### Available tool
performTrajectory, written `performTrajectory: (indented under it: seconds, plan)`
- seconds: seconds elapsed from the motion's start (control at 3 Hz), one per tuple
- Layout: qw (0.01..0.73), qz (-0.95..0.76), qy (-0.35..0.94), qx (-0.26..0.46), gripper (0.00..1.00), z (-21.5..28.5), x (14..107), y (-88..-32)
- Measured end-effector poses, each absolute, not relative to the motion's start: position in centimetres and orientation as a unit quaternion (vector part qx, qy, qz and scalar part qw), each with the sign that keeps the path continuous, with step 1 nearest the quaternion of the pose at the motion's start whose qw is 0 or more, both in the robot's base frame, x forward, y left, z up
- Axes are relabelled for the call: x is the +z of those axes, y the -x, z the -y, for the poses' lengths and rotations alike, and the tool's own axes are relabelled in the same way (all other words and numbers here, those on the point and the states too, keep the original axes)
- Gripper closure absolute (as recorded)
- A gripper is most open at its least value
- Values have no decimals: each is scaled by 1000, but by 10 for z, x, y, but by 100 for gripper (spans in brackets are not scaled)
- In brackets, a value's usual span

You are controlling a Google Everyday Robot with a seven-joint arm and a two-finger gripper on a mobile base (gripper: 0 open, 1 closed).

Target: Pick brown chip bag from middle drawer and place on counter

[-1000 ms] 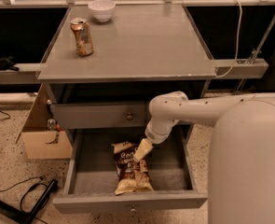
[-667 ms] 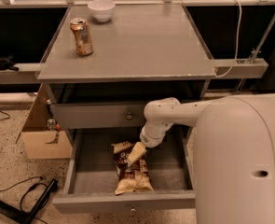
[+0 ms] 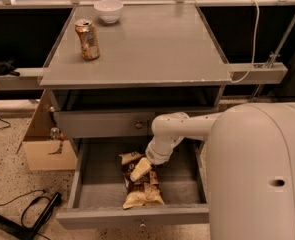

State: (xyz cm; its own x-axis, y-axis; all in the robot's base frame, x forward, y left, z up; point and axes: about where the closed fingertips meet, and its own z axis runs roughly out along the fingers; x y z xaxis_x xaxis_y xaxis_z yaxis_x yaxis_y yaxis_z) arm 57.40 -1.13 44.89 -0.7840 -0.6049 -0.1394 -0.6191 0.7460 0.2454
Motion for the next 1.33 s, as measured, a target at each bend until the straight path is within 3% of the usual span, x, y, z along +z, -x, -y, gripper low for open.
performTrajectory:
  seconds: [0.33,0.67,1.33]
  plan:
    - [5,-931,326,166,0,1,415,-564]
    - [-14,-921,340,188,18,-15,360,-553]
    - [-15,-921,341,189,65,-16,369,-552]
